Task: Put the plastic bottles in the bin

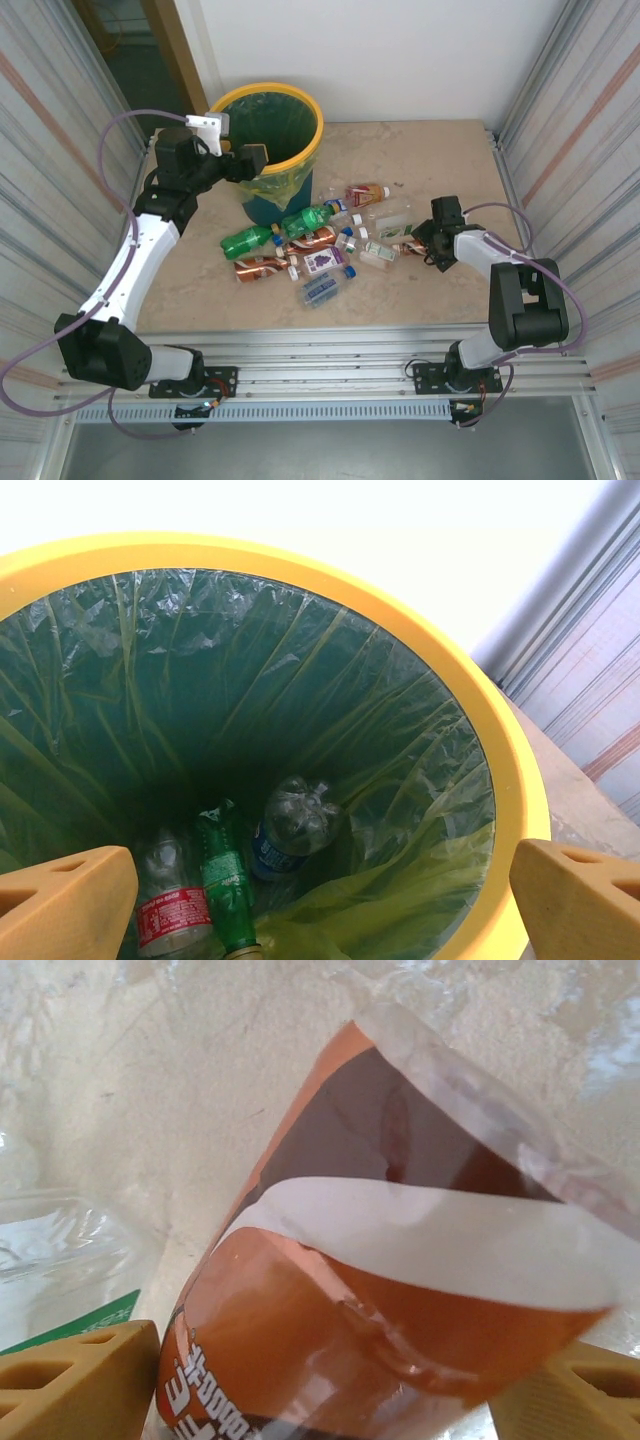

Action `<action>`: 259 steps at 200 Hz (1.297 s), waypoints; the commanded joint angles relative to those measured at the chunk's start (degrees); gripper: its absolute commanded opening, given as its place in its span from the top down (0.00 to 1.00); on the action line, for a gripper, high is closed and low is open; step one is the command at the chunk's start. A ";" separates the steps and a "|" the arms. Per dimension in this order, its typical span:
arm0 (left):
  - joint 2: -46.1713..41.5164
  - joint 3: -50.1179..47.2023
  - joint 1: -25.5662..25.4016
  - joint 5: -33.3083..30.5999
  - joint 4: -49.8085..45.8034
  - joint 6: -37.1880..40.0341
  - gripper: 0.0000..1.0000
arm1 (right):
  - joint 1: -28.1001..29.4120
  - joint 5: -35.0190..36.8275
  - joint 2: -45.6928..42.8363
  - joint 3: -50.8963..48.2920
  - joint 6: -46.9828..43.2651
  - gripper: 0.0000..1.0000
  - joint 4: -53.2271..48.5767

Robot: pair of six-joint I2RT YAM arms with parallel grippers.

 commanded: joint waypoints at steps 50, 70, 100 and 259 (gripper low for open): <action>-1.52 -1.99 0.26 -0.11 1.84 -1.62 0.03 | -0.47 1.23 1.83 -2.77 -1.69 0.25 -1.02; -1.28 -2.00 0.30 -0.08 1.79 -1.69 0.03 | -0.54 1.47 2.07 -3.35 -1.58 0.28 -0.84; -1.24 -2.11 0.26 -0.15 1.81 -1.80 0.03 | -0.48 1.45 2.36 -3.73 -1.50 0.36 -0.79; -2.04 -2.33 0.26 1.03 4.16 -4.93 0.03 | 1.08 10.17 -19.26 -7.79 -9.67 0.65 -3.92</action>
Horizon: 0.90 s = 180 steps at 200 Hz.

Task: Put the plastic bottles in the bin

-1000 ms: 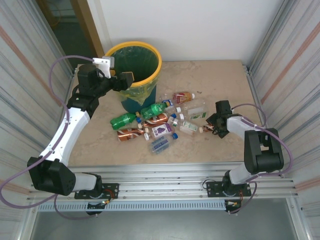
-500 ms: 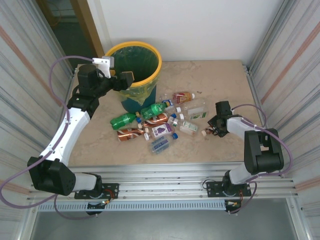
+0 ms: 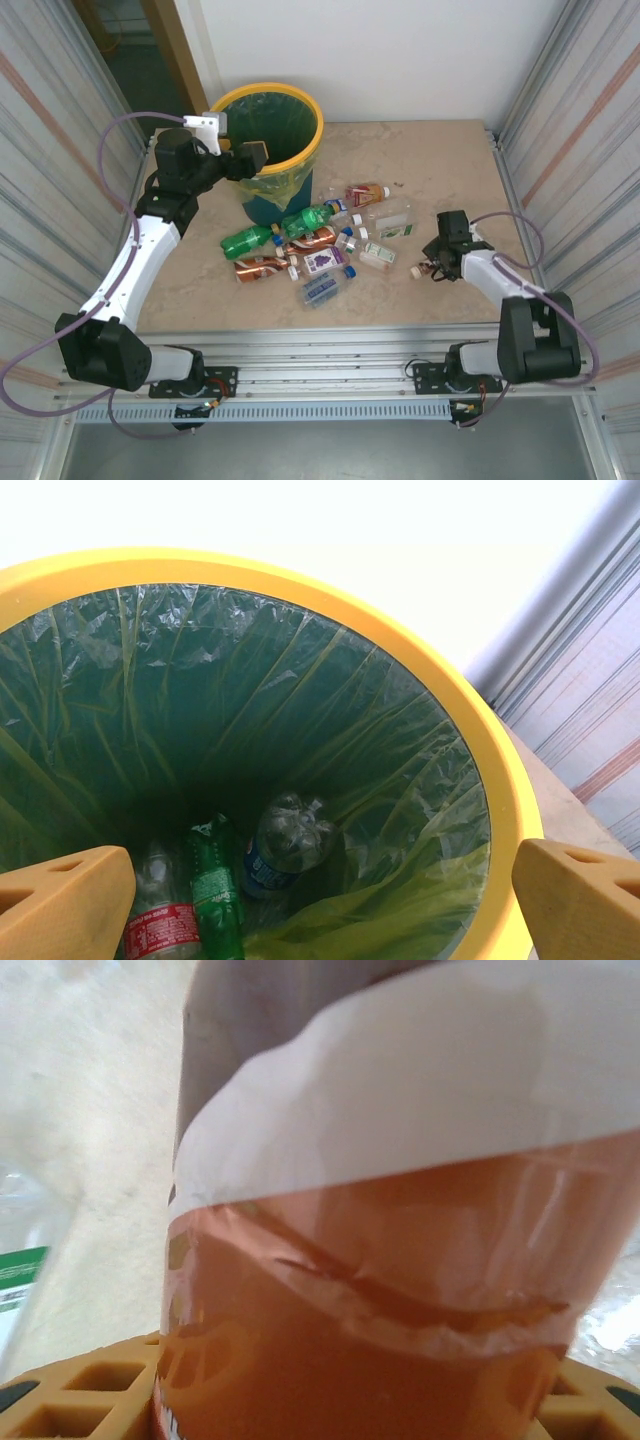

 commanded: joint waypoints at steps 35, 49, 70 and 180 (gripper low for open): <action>-2.47 -0.43 0.00 2.44 0.89 -3.09 0.03 | 2.60 5.55 -18.27 -0.21 -10.26 0.66 -0.81; -2.68 -0.31 -0.75 2.37 0.92 -2.53 0.03 | 3.61 5.32 -22.69 -0.10 -12.36 0.66 0.43; -2.36 -0.17 -2.05 1.62 0.67 -1.36 0.03 | 5.55 4.37 -27.03 0.62 -14.68 0.66 2.27; 3.69 5.90 -12.93 14.45 5.09 -1.05 0.03 | 25.15 0.34 -25.10 8.72 -36.08 0.66 20.26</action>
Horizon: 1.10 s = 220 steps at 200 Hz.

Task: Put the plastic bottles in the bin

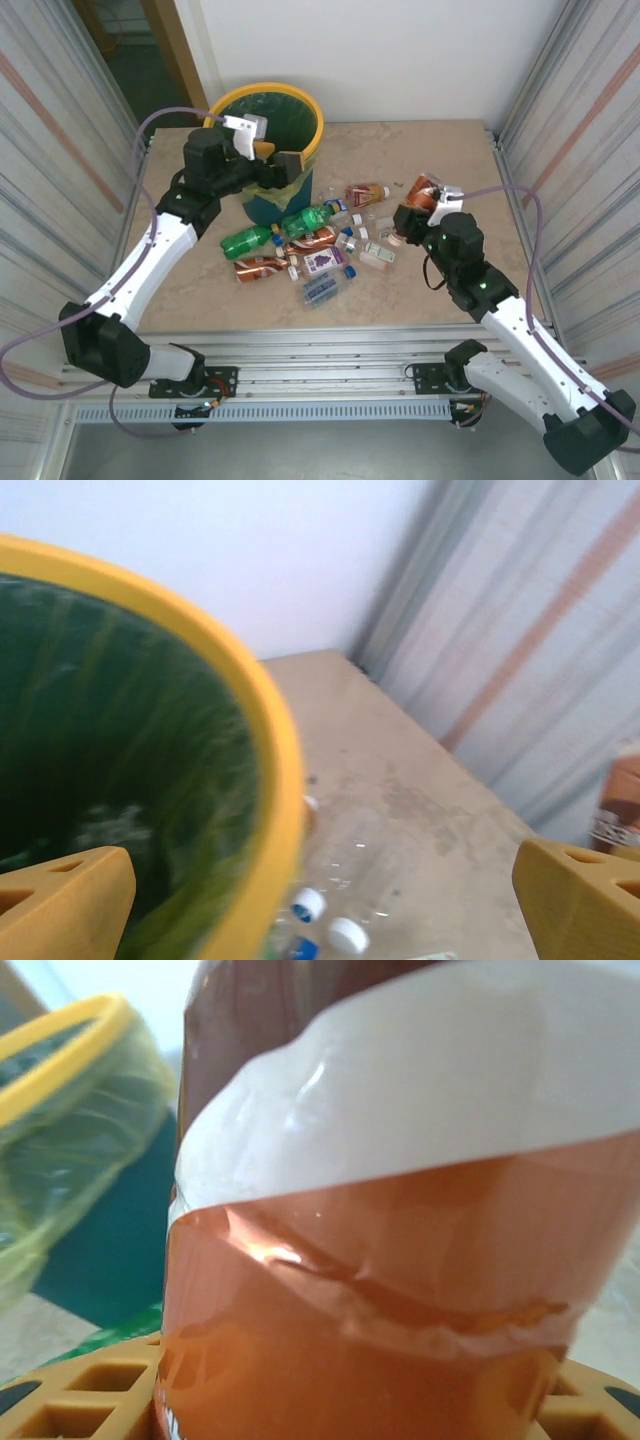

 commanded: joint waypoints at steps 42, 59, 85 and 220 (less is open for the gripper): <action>5.62 7.88 -7.86 12.04 4.09 -0.93 0.04 | 6.39 -4.74 8.42 7.27 -11.73 0.65 11.01; 7.42 10.13 -10.07 13.21 2.62 -0.08 0.04 | 7.65 -5.98 9.77 8.67 -12.73 0.65 12.10; 9.40 11.95 -11.59 15.92 1.90 0.68 0.06 | 9.16 -8.49 13.05 10.44 -13.99 0.65 13.22; 13.52 14.67 -13.90 22.40 2.42 0.04 0.30 | 13.39 -12.93 15.46 13.50 -16.13 0.62 14.24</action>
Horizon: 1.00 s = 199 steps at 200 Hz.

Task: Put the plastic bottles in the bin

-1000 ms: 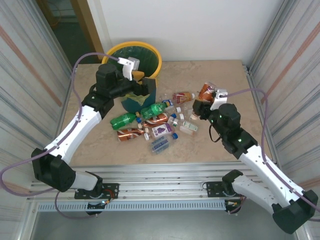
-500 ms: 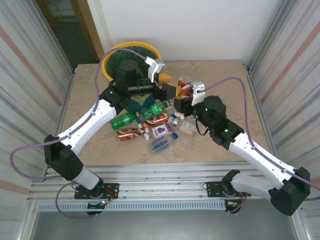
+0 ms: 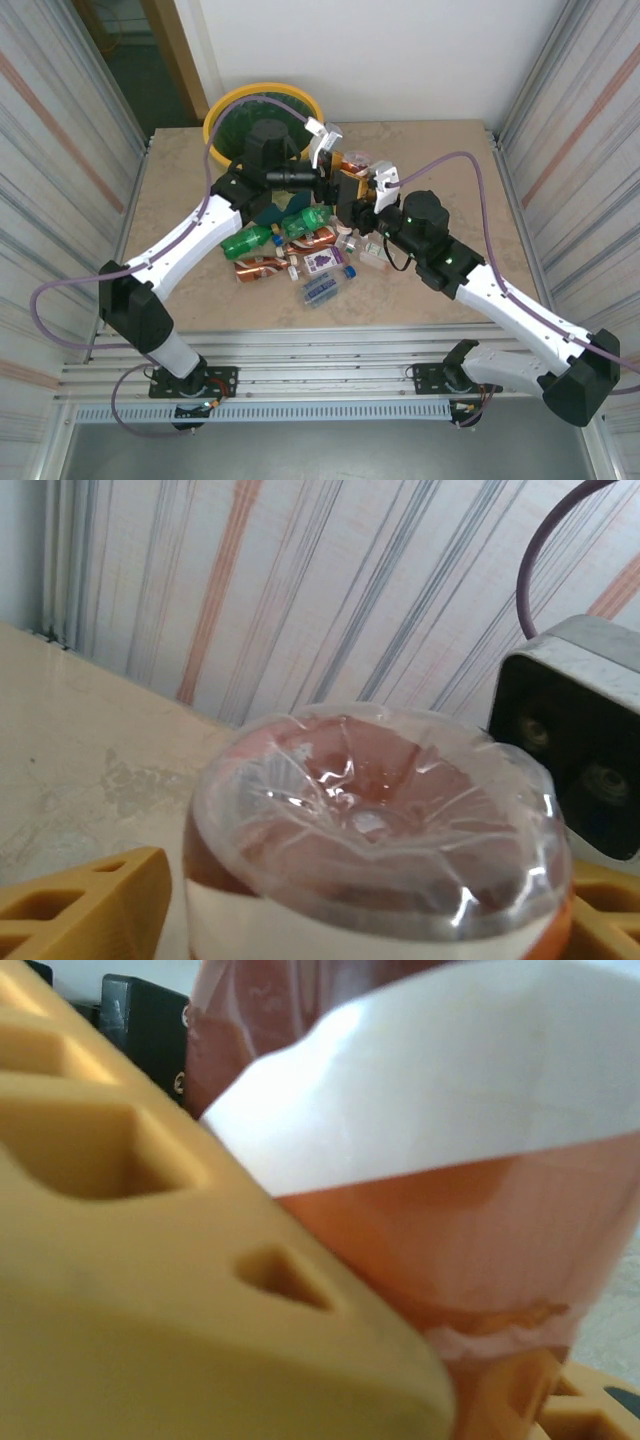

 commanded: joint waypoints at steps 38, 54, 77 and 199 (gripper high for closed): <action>0.34 2.31 -0.20 1.07 -0.47 0.61 0.59 | 0.97 0.12 0.92 2.56 -2.27 0.56 1.09; 0.11 2.31 -0.21 0.25 -1.09 1.38 0.68 | 0.94 1.04 0.96 2.54 -2.31 0.45 0.37; -0.46 2.32 0.10 -1.56 -2.56 2.84 0.75 | 0.97 2.74 0.53 2.39 -2.19 0.20 -1.05; -7.32 5.93 8.97 -15.40 -5.90 8.56 0.77 | 0.41 21.91 -9.53 0.01 5.59 0.02 -13.07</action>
